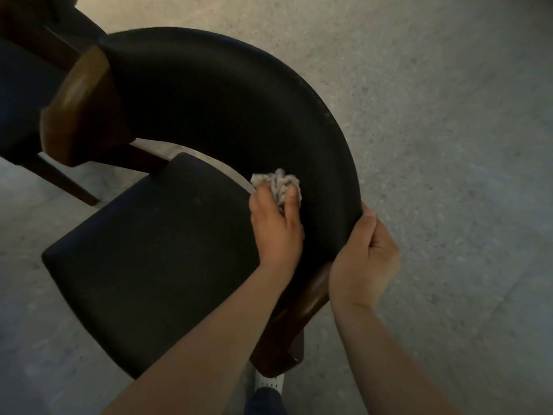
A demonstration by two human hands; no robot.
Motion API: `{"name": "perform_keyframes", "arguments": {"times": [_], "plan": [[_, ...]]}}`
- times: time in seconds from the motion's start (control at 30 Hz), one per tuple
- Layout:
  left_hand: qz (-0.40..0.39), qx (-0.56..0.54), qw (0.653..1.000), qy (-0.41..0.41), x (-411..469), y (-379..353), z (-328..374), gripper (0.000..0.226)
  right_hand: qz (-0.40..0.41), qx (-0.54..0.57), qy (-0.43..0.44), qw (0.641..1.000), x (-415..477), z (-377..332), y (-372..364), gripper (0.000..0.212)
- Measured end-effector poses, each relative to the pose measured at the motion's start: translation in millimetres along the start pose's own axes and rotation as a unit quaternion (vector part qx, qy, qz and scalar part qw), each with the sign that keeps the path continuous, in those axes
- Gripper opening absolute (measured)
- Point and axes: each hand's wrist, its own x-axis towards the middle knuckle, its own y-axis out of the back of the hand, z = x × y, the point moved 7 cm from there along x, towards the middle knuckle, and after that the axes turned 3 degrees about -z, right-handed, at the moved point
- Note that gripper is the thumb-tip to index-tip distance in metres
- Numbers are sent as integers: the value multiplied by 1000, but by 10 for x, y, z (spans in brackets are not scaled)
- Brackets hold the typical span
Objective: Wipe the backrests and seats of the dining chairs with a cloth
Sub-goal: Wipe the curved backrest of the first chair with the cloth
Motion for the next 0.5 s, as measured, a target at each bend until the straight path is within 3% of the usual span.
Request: {"name": "perform_keyframes", "arguments": {"times": [0.2,0.5], "plan": [[-2,8,1000,7,133,-6,-151,8,-3,0,4,1000,-1,19,-9,45],[-42,31,987,151,192,69,-825,8,5,-7,25,1000,7,43,1,47]]}}
